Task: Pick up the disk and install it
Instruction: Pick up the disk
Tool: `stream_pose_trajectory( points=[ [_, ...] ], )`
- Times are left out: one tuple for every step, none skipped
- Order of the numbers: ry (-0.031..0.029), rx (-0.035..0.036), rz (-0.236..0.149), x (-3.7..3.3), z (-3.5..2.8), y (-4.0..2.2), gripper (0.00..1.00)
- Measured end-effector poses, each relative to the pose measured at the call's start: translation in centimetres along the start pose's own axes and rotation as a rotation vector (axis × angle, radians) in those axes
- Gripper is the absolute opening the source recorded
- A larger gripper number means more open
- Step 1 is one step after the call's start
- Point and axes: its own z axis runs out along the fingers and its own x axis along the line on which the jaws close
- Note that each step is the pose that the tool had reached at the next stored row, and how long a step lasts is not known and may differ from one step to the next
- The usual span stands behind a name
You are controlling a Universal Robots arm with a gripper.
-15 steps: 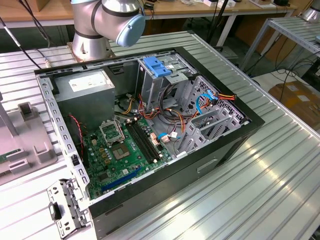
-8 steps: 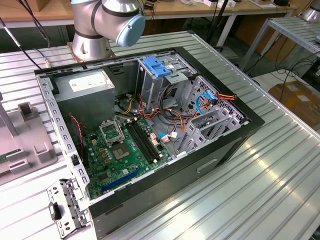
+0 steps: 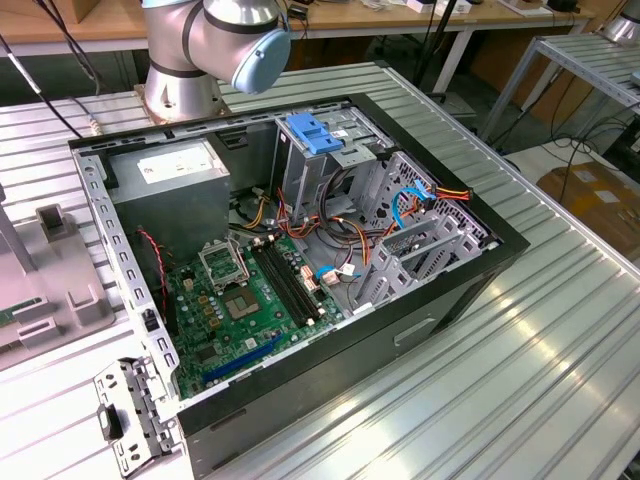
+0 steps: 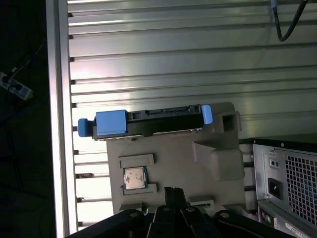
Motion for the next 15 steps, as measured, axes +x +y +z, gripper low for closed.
stream_pose_trajectory(
  points=[
    [0.0004, -0.0002, -0.007, 0.0, 0.0, 0.0, 0.11],
    [0.0006, -0.0003, -0.013, 0.0, 0.0, 0.0, 0.11],
    [0.0009, -0.0005, -0.02, 0.0, 0.0, 0.0, 0.11],
    [0.0013, -0.0007, -0.029, 0.0, 0.0, 0.0, 0.11],
    [0.0016, -0.0009, -0.036, 0.0, 0.0, 0.0, 0.11],
    [0.0021, -0.0012, -0.048, 0.0, 0.0, 0.0, 0.11],
    [0.0026, -0.0014, -0.059, 0.0, 0.0, 0.0, 0.11],
    [0.003, -0.0016, -0.067, 0.0, 0.0, 0.0, 0.11],
    [0.0033, -0.0018, -0.073, 0.0, 0.0, 0.0, 0.11],
    [0.0035, -0.002, -0.08, 0.0, 0.0, 0.0, 0.11],
    [0.0037, -0.0021, -0.085, 0.0, 0.0, 0.0, 0.11],
    [0.0043, -0.0023, -0.096, 0.0, 0.0, 0.0, 0.11],
    [0.0045, -0.0024, -0.102, 0.0, 0.0, 0.0, 0.11],
    [0.0048, -0.0026, -0.107, 0.0, 0.0, 0.0, 0.11],
    [0.0051, -0.0028, -0.114, 0.0, 0.0, 0.0, 0.11]
  ],
)
